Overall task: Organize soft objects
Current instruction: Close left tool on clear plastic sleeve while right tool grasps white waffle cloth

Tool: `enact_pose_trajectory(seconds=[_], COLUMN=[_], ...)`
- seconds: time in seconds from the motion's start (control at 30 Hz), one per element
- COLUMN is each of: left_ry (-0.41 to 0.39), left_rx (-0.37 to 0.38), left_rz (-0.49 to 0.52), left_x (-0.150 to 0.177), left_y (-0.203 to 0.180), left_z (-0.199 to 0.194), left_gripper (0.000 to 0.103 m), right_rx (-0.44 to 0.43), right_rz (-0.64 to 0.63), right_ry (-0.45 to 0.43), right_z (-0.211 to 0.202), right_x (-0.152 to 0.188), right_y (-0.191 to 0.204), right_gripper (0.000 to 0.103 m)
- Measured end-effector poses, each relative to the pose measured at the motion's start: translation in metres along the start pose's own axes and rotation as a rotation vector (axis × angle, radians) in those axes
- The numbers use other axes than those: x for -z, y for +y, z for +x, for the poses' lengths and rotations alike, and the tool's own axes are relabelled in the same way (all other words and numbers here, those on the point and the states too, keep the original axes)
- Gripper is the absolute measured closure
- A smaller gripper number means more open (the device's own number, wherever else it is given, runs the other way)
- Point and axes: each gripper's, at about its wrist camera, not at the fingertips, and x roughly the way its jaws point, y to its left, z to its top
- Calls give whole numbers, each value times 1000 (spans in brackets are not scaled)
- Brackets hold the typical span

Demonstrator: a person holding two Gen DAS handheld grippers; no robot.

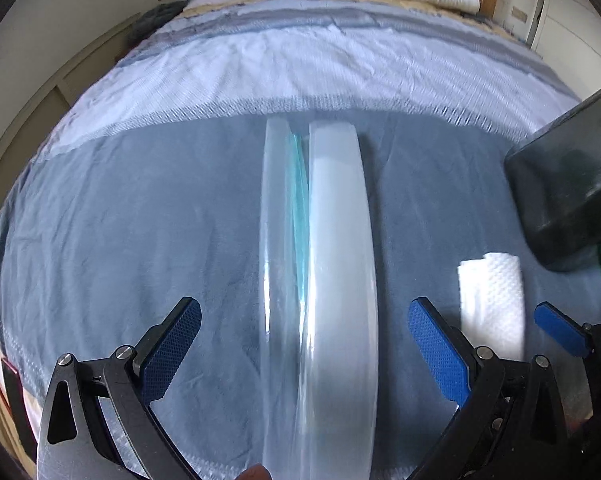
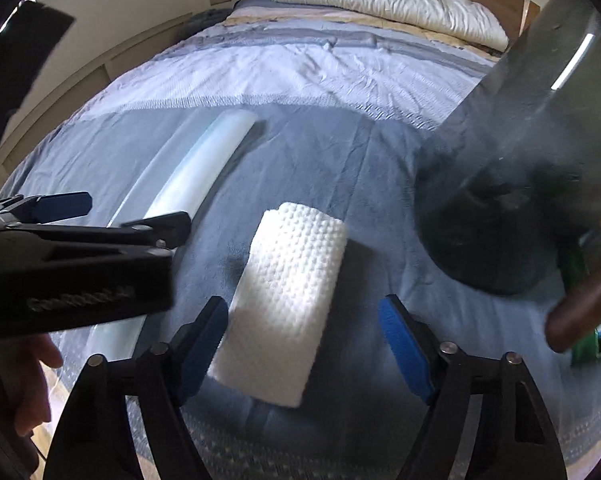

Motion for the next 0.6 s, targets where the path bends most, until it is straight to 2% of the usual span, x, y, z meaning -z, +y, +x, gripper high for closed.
enact_pose_trajectory(seconds=[0.2,0.4,0.47,0.53,0.57,0.6], left_ry=[35,49,45,41,35,28], left_rx=[-9,-6,3,12,19,24], left_rz=[23,17,21,18,18,22], left_x=[0,1,2,1,1,1], left_y=[-7,-10,-11,-12,-14,-15], left_z=[17,25,24,23,21,18], left_gripper=[1,3,11,19,27,31], right_rx=[0,7,12,18,19,5], right_rz=[-10,-3,-5,-18,-20,-19], right_ry=[9,25,28,20,15,15], right_z=[15,26,28,26,25,23], right_x=[-1,-7,-7,-7,-8,-8], right_y=[2,3,4,6,6,5], right_gripper=[27,36,49,80,86,90])
